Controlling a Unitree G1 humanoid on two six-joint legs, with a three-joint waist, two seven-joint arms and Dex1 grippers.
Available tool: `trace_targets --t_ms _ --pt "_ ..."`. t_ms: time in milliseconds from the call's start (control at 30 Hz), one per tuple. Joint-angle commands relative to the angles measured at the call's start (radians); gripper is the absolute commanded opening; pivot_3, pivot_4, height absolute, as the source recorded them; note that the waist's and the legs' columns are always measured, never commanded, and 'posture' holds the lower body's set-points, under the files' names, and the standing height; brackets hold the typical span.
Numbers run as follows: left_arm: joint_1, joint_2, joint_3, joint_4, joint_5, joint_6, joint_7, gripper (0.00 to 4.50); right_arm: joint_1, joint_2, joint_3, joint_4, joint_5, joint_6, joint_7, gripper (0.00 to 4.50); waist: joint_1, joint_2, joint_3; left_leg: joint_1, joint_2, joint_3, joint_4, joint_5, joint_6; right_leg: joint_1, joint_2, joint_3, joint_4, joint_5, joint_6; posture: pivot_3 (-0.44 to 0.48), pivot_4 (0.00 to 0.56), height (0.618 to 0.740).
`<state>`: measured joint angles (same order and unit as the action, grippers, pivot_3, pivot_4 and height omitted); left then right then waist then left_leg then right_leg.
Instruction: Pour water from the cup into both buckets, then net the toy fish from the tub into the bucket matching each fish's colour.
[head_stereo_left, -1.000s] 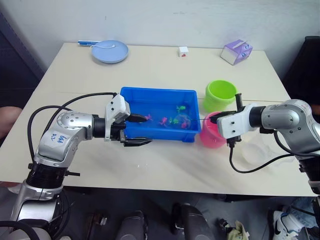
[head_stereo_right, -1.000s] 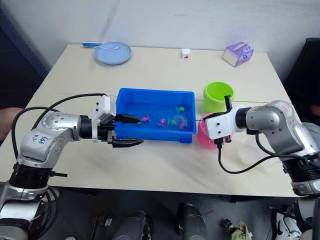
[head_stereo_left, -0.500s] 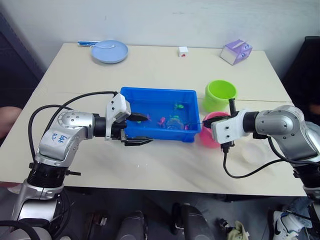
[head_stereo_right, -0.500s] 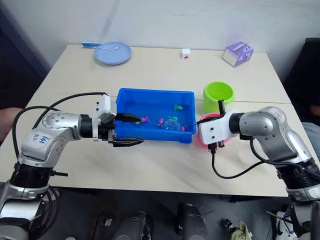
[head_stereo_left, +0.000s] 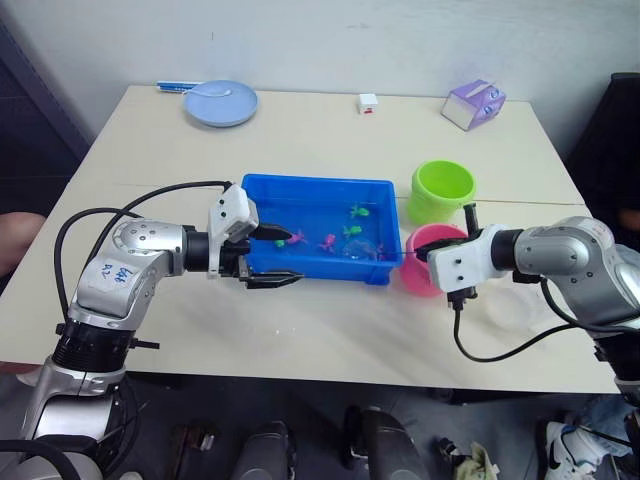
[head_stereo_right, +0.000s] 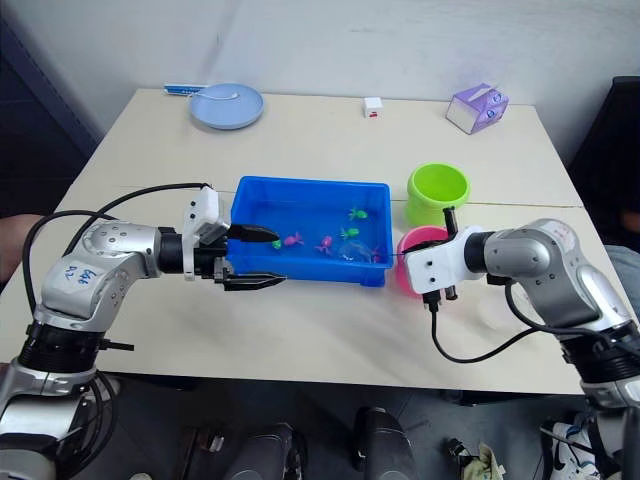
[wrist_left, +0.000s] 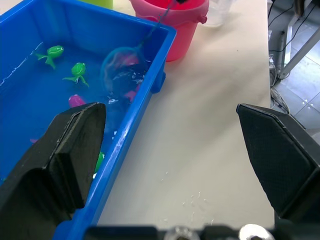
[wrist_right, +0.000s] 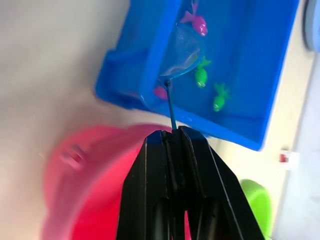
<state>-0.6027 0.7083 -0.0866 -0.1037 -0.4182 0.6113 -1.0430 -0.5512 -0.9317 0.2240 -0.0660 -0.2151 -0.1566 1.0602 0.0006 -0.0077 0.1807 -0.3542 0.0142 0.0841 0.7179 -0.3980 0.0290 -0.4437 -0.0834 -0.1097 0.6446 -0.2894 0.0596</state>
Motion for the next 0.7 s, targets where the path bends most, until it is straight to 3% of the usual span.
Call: trace_targets --t_ms 33,300,700 --pt "-0.019 0.008 0.015 -0.002 0.008 -0.021 -0.004 4.5 0.008 0.014 -0.04 -0.05 0.054 0.079 0.012 0.78 0.0 0.0 0.0 0.0 0.0 0.0 0.0 0.0 0.0 0.0 0.0 0.0 0.0 0.0 0.0 0.0 0.15 0.739" --pt "-0.014 0.018 0.033 0.04 0.019 -0.048 -0.005 4.5 0.049 0.15 -0.139 -0.137 0.301 0.57 -0.012 0.78 0.002 0.0 0.0 0.0 0.0 0.0 0.0 0.0 0.0 0.0 0.0 0.0 0.0 0.0 0.0 0.0 0.15 0.739" --pt "0.001 0.026 0.066 0.089 0.024 -0.072 -0.002 4.5 0.078 0.209 -0.214 -0.148 0.462 0.794 -0.079 0.78 0.002 0.0 0.0 0.0 0.0 0.0 0.0 0.0 0.0 0.0 0.0 -0.001 0.0 0.0 0.0 0.0 0.15 0.739"
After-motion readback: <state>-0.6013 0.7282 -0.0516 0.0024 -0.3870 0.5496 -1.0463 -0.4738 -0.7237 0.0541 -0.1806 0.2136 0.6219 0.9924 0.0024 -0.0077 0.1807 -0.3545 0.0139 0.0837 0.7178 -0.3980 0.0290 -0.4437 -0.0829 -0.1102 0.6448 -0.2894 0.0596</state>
